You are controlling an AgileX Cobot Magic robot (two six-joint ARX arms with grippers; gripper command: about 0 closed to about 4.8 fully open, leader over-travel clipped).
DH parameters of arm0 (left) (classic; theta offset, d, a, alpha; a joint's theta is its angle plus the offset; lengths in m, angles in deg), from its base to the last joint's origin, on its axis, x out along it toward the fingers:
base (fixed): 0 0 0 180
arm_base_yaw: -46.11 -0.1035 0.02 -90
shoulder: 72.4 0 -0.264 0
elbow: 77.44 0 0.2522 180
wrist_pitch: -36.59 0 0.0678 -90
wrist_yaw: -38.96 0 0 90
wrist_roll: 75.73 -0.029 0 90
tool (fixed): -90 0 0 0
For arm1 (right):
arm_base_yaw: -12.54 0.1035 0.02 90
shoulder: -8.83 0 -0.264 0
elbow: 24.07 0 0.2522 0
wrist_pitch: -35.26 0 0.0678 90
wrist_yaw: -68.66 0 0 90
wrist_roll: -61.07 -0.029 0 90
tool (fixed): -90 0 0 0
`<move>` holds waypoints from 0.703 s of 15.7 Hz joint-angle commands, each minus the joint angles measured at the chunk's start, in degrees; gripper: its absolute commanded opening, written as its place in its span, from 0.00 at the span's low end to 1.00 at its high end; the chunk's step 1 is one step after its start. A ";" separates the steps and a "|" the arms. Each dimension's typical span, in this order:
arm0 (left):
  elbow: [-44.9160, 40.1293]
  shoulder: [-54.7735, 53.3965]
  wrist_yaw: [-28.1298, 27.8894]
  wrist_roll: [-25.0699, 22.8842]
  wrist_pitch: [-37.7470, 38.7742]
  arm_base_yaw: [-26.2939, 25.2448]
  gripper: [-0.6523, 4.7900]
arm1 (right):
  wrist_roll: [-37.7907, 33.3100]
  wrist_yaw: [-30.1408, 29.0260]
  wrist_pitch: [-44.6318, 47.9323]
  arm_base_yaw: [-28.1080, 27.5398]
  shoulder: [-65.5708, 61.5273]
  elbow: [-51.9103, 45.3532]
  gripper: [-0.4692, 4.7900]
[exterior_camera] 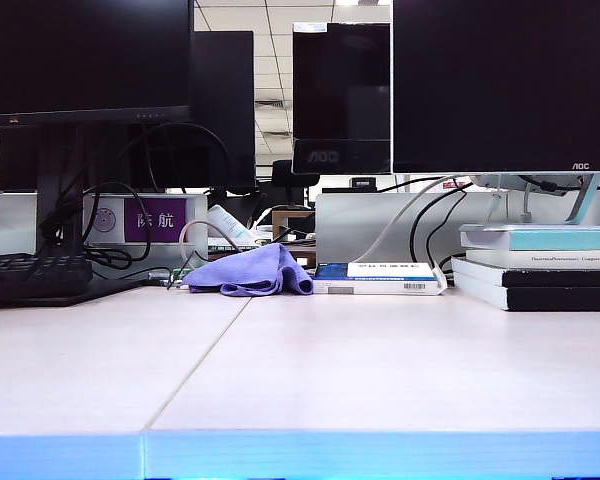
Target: Wipe the table from front to back using the rag.
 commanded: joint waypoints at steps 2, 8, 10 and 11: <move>6.49 -6.62 0.28 -0.46 -0.74 8.52 0.11 | 0.81 2.69 1.55 13.40 -8.00 2.82 0.09; 8.20 -9.53 3.98 -0.24 1.16 10.01 0.11 | 8.48 13.38 2.32 35.74 -17.59 2.82 0.09; 8.20 -9.64 3.98 -0.24 1.14 10.01 0.11 | 8.48 14.64 2.45 36.65 -18.56 2.82 0.09; 8.20 -10.43 5.62 -0.46 0.55 10.01 0.11 | 8.33 14.56 3.30 37.20 -20.24 2.82 0.09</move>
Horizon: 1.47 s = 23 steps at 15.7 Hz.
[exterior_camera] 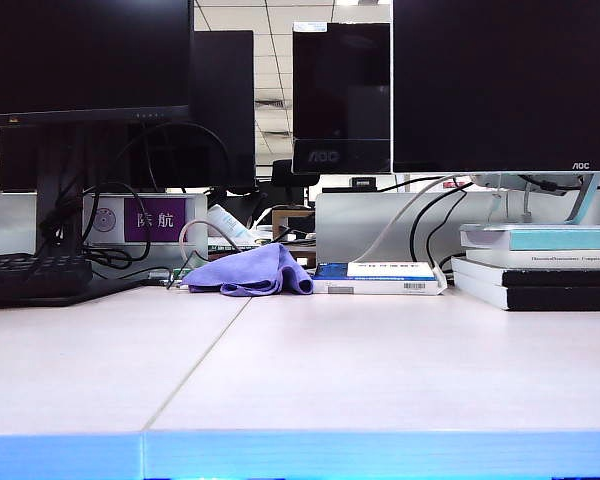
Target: Wipe the table from front to back using the rag.
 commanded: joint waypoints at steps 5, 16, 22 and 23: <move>0.33 -7.96 5.95 -0.09 -4.57 0.07 0.11 | 0.07 2.12 6.58 0.74 -2.54 0.26 0.09; 26.64 -60.15 7.19 1.44 -28.63 0.44 0.63 | -0.39 2.08 3.61 1.18 -2.58 0.24 0.09; 56.24 -86.71 0.07 1.25 -26.27 2.82 0.59 | -0.39 2.01 3.32 1.53 -2.56 0.24 0.09; 60.19 -89.70 -1.84 1.68 -24.57 2.82 0.49 | -0.39 2.03 3.30 1.53 -2.56 0.24 0.09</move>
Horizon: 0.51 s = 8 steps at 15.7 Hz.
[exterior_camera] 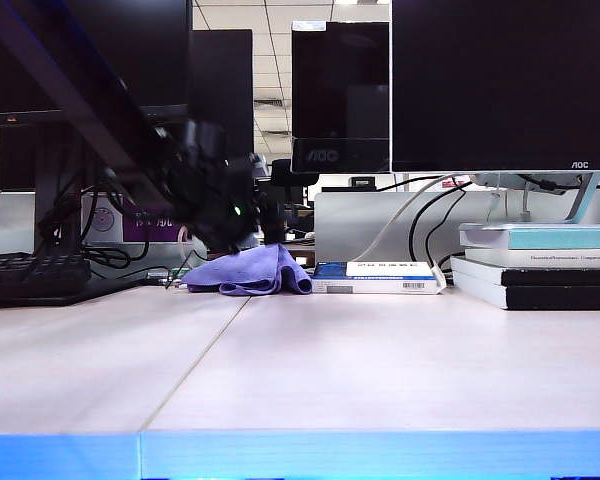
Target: Wipe the table from front to back using the rag.
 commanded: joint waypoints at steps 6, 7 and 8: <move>16.61 -11.50 -7.54 4.50 7.23 -0.07 0.49 | -0.17 -0.04 -1.75 -0.02 0.11 0.20 0.09; 16.85 -11.82 -7.50 4.33 7.08 -0.07 0.49 | -0.17 -0.04 -1.73 -0.02 0.11 0.20 0.09; 16.90 -11.91 -7.54 4.15 6.86 -0.07 0.49 | -0.17 -0.04 -1.73 -0.02 0.11 0.20 0.09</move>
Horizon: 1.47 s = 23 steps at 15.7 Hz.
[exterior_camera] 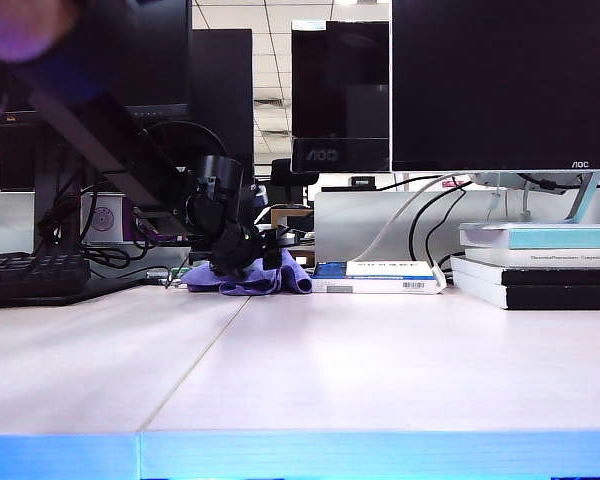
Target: Wipe the table from front to back using the rag.
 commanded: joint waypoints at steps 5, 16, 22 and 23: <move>5.44 -3.52 -2.38 -1.20 -0.79 0.02 0.49 | -0.09 -0.04 0.48 0.00 0.11 0.22 0.09; 11.82 -5.11 -1.99 -5.92 12.81 0.00 0.11 | -0.07 -0.04 0.68 -0.02 0.11 0.22 0.09; 11.80 -1.84 2.69 -7.17 23.85 0.02 0.11 | -0.02 -0.04 0.72 -0.04 0.13 0.22 0.09; 11.80 -1.51 3.26 -7.17 25.88 0.02 0.11 | 0.00 -0.07 0.72 -0.04 0.13 0.22 0.09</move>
